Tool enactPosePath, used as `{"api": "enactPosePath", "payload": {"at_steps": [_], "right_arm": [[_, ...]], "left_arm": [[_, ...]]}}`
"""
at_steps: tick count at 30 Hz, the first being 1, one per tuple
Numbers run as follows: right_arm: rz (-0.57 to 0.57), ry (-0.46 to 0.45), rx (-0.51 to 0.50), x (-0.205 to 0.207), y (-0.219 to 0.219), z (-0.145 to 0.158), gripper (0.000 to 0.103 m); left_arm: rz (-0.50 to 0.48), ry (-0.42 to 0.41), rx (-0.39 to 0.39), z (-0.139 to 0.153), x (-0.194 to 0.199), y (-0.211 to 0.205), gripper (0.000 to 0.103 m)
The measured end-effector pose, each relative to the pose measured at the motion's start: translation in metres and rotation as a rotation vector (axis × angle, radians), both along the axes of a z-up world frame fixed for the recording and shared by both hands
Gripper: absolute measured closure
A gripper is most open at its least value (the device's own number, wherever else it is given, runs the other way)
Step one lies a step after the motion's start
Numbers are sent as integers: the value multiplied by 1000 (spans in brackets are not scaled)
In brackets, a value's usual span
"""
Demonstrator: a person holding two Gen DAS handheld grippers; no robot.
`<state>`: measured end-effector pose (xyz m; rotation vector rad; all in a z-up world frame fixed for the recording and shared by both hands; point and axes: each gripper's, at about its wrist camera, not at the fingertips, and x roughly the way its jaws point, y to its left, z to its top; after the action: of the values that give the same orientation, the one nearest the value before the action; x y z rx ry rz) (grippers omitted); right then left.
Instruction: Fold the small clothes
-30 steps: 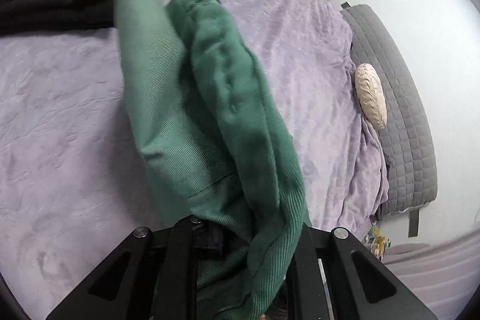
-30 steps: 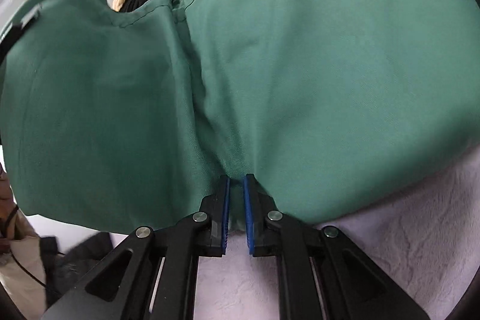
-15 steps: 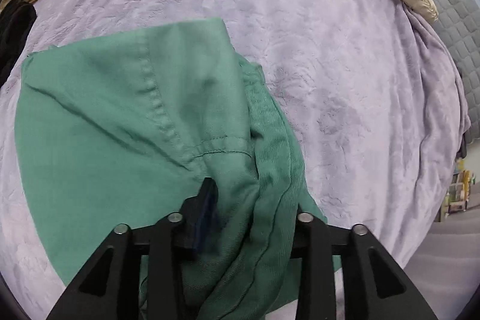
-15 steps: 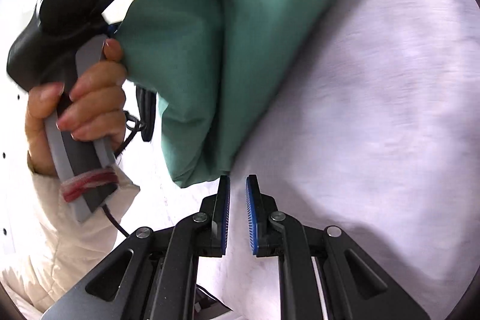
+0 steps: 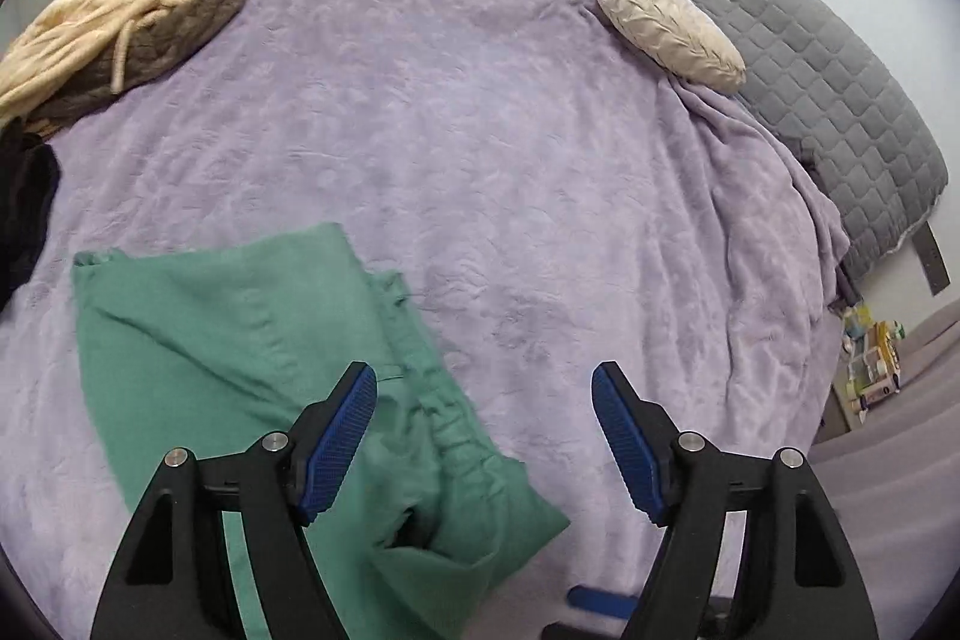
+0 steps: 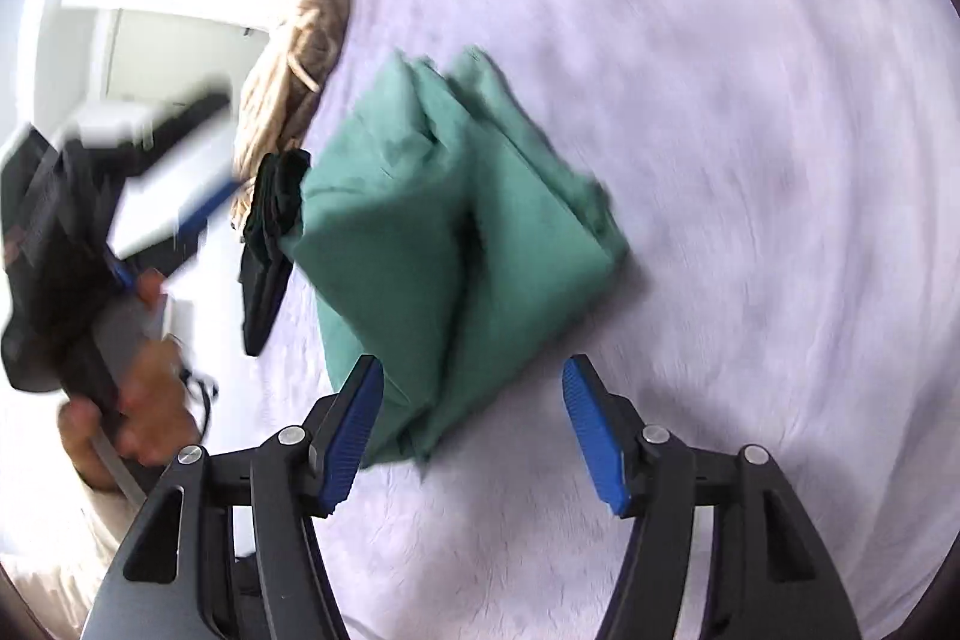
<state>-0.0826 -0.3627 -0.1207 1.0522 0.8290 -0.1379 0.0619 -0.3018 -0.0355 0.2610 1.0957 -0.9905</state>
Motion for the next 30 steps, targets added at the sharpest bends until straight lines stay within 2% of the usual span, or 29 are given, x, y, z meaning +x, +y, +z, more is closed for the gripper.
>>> {"api": "enactPosePath", "payload": {"at_steps": [1,2,4,7,10,12,13,14,18,21,23,24,27,28,29,30], "right_arm": [[25,0,-42,3,-2,7,31],[52,5,-89,13,2,13,28],[94,42,-235,29,8,31,28],[154,21,-420,56,19,54,28],[267,21,-480,87,26,58,28],[331,116,-494,108,30,41,29],[350,177,-502,115,29,29,53],[368,203,-476,115,26,20,97],[253,178,-434,81,-8,26,98],[177,239,-299,58,-34,-7,98],[170,289,-262,53,-39,-39,98],[161,296,-223,49,-41,-54,98],[81,240,-107,36,-56,-58,98],[52,222,-59,29,-62,-56,96],[27,214,-32,23,-66,-52,86],[8,219,-34,19,-69,-46,81]], "left_arm": [[33,-21,12,3,5,13,6],[87,-58,29,4,12,30,0],[167,-112,73,-2,23,58,0],[295,-101,204,-32,39,104,0],[373,-81,299,-60,41,139,0],[412,-60,335,-75,39,155,0],[428,-34,341,-83,38,162,0],[440,-16,345,-87,37,167,0],[471,18,340,-93,32,176,0],[463,1,293,-86,30,176,0],[449,2,309,-89,27,175,0],[441,9,327,-97,25,173,0],[412,32,320,-116,15,174,0],[408,37,326,-120,11,173,0],[404,30,328,-121,8,172,0],[399,13,325,-120,5,172,0]]}}
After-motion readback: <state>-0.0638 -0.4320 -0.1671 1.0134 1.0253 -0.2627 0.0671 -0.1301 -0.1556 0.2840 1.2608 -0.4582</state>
